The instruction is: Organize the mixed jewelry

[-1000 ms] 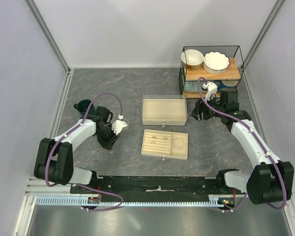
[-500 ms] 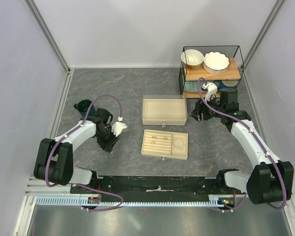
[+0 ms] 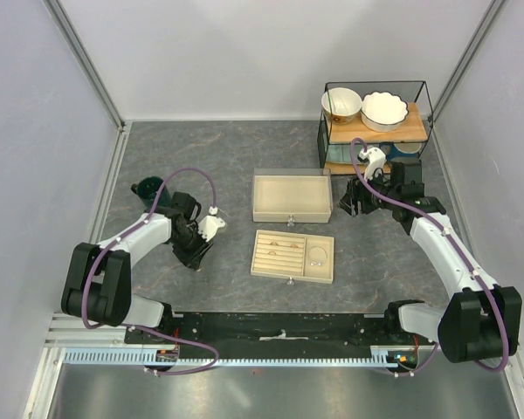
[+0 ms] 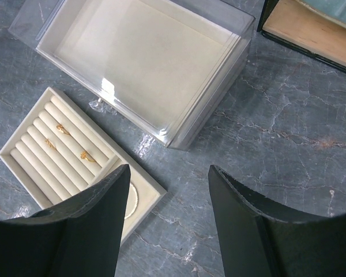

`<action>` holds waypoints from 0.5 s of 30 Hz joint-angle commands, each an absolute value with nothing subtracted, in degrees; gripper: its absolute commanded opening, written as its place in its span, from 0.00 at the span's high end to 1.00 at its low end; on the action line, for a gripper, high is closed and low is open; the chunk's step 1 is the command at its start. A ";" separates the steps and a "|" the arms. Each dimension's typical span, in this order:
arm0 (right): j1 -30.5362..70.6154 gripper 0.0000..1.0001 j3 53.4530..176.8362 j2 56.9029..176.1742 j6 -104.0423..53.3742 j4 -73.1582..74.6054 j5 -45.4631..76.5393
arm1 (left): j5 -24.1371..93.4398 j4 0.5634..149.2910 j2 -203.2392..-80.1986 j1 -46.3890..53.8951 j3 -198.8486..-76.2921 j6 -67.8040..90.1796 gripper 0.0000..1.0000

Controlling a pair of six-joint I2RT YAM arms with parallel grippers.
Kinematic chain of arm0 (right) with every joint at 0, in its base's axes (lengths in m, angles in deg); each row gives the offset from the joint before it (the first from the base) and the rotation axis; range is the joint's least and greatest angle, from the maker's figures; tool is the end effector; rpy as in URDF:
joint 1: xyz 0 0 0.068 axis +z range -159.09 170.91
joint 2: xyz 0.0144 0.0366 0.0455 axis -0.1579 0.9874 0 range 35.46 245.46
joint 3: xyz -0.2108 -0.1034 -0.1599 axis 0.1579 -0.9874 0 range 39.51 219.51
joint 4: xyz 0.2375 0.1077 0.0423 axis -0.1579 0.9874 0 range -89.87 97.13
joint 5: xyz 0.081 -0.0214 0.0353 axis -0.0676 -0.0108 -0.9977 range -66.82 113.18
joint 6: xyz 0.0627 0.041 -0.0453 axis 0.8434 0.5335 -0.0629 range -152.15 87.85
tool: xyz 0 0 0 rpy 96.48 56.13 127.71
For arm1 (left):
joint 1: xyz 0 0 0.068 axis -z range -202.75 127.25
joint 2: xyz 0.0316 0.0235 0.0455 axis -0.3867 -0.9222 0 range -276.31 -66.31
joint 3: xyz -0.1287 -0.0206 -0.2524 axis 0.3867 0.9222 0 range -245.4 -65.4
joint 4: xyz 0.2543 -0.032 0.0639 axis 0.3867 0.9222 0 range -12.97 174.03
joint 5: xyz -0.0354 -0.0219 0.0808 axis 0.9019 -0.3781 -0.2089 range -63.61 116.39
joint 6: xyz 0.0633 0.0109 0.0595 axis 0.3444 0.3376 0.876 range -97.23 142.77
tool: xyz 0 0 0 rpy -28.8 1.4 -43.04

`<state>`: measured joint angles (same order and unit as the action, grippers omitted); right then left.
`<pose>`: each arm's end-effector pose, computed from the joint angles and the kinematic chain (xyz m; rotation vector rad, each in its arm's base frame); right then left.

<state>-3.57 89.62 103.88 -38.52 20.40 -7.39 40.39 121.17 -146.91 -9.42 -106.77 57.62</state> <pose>0.2777 0.0665 0.2610 -0.5106 2.1370 0.5876 0.2119 -0.0694 0.1268 1.2297 2.6985 -0.3256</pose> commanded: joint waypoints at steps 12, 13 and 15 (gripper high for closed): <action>-3.37 0.36 89.26 103.05 -39.62 18.94 -7.49 | 41.60 119.13 -148.40 -9.12 -108.73 55.20 0.65; -3.37 0.35 89.26 103.05 -39.62 18.94 -7.49 | 41.51 119.04 -148.49 -9.12 -108.82 55.03 0.65; -3.46 0.35 89.26 103.13 -39.62 18.94 -7.49 | 41.33 118.78 -148.67 -9.12 -108.73 54.94 0.66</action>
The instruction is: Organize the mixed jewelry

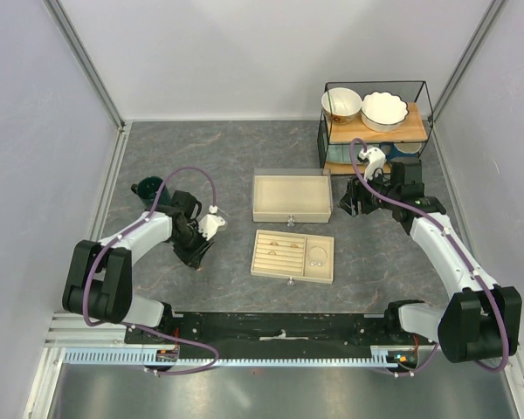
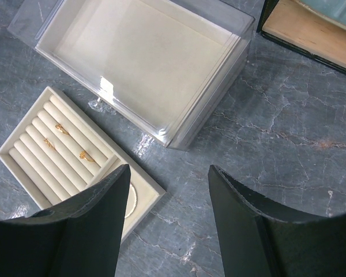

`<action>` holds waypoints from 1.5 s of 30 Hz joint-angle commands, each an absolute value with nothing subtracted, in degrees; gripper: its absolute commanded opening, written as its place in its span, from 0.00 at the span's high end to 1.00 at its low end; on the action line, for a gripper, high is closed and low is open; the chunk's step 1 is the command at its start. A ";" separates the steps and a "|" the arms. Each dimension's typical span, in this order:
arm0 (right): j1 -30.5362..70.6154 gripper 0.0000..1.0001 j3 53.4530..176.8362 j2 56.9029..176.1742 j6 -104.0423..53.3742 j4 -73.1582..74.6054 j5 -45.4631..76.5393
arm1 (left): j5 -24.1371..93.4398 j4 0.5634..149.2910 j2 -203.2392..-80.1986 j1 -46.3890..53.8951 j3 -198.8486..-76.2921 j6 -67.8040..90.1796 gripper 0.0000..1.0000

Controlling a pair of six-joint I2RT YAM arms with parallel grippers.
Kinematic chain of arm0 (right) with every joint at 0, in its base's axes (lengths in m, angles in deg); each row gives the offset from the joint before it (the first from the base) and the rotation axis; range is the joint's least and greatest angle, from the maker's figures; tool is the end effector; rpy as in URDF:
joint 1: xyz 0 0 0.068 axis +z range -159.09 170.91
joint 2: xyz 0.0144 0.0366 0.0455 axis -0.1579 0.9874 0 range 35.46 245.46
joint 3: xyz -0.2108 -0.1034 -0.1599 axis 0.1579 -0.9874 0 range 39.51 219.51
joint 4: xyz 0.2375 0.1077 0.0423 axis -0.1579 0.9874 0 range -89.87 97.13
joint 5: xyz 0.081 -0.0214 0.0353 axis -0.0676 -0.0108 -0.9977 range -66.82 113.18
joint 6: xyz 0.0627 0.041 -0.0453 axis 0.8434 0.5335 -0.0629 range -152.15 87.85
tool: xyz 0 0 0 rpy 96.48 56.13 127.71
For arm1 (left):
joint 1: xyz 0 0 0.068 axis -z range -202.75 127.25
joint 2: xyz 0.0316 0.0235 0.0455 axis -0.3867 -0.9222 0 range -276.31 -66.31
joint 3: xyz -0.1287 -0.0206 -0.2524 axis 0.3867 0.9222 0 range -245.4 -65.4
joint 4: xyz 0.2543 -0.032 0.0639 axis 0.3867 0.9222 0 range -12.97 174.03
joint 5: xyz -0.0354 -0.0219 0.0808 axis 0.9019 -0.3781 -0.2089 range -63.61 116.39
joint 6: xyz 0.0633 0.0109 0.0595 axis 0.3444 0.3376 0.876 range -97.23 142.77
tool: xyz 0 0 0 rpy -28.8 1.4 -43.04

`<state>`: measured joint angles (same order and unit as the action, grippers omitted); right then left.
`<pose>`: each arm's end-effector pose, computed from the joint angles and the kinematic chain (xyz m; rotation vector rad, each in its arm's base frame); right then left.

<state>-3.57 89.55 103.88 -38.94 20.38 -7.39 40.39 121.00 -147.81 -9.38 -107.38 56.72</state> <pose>0.2776 0.0665 0.2606 -0.5181 2.1351 0.5838 0.2152 -0.0703 0.1263 1.2105 2.7111 -0.3284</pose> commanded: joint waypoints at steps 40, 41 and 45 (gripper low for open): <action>-3.37 0.36 89.17 103.40 -39.80 19.11 -7.58 | 41.60 118.08 -148.05 -9.12 -108.82 54.49 0.62; -3.37 0.36 89.17 103.31 -39.80 19.11 -7.58 | 41.60 117.99 -148.31 -9.21 -108.91 54.41 0.62; -3.46 0.36 89.08 103.22 -39.80 19.11 -7.49 | 41.33 117.46 -148.58 -9.21 -108.12 54.67 0.62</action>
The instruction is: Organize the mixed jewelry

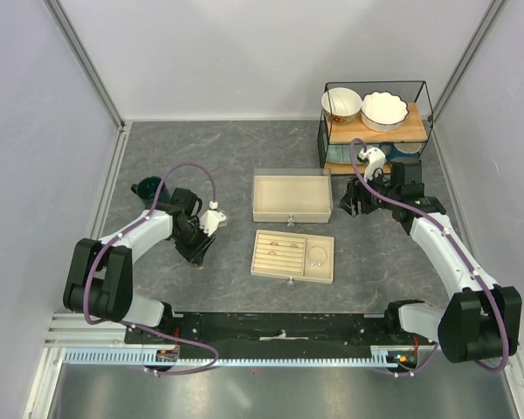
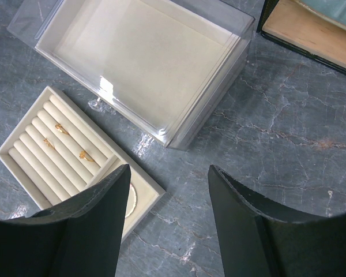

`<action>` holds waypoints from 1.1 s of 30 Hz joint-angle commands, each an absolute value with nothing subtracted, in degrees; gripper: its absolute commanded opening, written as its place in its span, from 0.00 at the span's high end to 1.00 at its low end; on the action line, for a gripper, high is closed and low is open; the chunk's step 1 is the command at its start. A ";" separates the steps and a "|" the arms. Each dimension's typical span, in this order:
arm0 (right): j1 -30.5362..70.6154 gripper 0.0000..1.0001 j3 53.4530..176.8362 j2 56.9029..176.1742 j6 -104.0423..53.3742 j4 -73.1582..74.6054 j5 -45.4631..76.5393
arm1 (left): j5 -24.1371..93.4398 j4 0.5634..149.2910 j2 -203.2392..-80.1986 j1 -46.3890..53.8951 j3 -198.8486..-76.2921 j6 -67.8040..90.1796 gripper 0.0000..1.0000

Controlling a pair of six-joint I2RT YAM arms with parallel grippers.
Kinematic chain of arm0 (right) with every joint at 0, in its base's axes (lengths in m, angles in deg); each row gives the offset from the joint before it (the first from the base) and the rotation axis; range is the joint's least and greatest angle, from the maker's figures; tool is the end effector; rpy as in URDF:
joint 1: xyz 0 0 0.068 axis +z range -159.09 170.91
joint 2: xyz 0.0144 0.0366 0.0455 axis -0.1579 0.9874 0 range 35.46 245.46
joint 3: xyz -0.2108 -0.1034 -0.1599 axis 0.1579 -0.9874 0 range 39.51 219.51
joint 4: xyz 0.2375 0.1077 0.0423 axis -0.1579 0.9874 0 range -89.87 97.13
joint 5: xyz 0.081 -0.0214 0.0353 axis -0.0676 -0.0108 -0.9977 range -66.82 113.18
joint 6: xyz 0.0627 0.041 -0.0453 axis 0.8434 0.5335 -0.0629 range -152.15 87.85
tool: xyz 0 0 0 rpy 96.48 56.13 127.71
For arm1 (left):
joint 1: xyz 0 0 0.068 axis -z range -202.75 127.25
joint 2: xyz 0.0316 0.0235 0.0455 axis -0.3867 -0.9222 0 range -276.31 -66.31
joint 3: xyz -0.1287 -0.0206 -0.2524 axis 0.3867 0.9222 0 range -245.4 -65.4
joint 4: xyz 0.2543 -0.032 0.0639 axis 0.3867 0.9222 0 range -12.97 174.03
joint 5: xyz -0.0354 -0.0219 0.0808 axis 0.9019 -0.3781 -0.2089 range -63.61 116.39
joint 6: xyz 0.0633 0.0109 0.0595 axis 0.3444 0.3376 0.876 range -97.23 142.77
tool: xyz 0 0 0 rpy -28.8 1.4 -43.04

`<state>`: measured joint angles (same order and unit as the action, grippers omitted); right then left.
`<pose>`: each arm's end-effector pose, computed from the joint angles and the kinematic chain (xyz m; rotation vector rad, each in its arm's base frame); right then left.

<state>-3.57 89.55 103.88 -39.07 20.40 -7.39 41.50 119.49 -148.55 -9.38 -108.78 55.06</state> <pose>0.2776 0.0665 0.2605 -0.5204 2.1346 0.5826 0.2249 -0.0741 0.1306 1.1640 2.6887 -0.3467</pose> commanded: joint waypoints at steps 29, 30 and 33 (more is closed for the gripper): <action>-3.37 0.36 88.99 103.40 -39.97 19.11 -7.23 | 37.90 115.44 -148.75 -9.12 -104.78 56.34 0.64; -3.37 0.36 88.99 103.48 -39.97 19.11 -7.23 | 37.82 115.27 -148.58 -9.12 -104.69 56.34 0.64; -3.37 0.36 89.08 103.57 -39.97 19.20 -7.23 | 37.55 115.09 -148.49 -9.12 -104.07 56.52 0.64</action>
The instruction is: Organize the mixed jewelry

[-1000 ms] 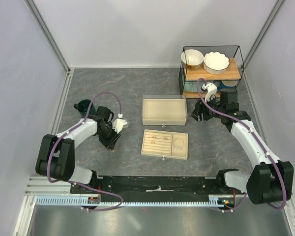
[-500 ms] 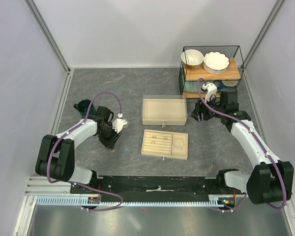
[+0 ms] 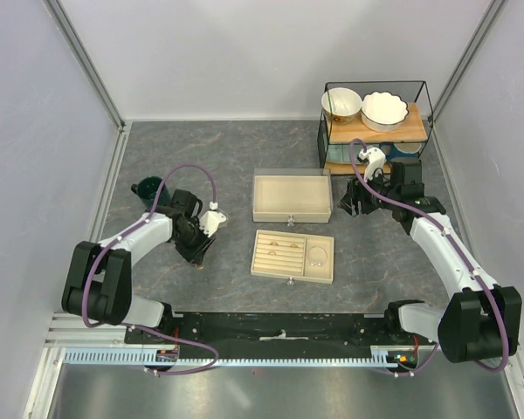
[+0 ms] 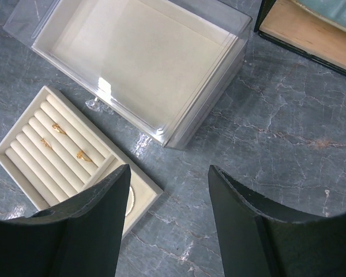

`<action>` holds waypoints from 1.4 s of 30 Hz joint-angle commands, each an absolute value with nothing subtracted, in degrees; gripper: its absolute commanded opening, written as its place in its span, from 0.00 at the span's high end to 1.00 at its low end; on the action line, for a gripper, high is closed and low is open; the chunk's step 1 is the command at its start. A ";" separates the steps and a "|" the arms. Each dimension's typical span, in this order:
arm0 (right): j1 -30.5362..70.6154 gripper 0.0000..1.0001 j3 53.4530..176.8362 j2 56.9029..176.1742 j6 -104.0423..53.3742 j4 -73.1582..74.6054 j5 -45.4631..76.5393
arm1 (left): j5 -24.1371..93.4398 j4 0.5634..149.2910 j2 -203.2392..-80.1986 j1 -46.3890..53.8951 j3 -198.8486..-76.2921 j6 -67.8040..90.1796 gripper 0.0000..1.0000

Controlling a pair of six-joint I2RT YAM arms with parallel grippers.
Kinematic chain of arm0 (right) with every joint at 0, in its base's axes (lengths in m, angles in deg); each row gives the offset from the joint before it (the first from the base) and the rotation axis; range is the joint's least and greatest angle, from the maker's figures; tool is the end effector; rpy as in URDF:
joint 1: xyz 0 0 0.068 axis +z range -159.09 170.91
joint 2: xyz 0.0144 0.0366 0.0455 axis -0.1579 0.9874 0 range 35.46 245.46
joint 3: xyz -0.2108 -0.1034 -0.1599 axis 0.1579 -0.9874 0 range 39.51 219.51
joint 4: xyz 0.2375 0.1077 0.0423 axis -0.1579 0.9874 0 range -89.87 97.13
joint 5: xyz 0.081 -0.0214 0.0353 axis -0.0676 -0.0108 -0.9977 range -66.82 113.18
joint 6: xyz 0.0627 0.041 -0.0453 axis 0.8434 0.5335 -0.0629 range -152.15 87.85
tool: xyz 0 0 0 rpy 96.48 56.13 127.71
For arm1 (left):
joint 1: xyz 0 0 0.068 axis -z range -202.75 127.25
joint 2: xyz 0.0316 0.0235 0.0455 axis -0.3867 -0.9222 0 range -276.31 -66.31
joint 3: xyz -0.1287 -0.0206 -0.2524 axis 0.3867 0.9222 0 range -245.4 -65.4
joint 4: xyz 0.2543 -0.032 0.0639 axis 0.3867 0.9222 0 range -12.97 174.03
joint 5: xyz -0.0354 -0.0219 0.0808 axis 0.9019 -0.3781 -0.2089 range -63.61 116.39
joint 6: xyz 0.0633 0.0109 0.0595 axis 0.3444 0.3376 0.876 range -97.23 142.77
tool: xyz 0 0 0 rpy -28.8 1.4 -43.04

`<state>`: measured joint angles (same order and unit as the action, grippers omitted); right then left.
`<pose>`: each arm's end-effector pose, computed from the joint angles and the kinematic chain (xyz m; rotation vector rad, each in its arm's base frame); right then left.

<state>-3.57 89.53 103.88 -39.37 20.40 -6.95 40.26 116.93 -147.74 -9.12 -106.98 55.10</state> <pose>0.2779 0.0660 0.2602 -0.5220 2.1353 0.5713 0.2233 -0.0732 0.1263 1.1657 2.6675 -0.3069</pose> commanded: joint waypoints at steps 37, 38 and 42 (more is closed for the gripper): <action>-3.37 0.36 89.52 104.45 -39.80 19.20 -7.32 | 32.98 111.75 -145.42 -5.43 -98.62 55.55 0.99; -3.37 0.36 89.78 104.54 -39.80 19.37 -7.41 | 33.24 111.75 -145.15 -5.43 -98.80 55.46 0.98; -3.37 0.36 91.27 105.15 -39.71 19.90 -8.37 | 34.99 112.01 -143.40 -5.52 -100.99 54.23 0.99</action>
<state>-3.57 89.11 104.56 -39.44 20.47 -6.97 35.43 113.94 -142.36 -5.51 -102.46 55.63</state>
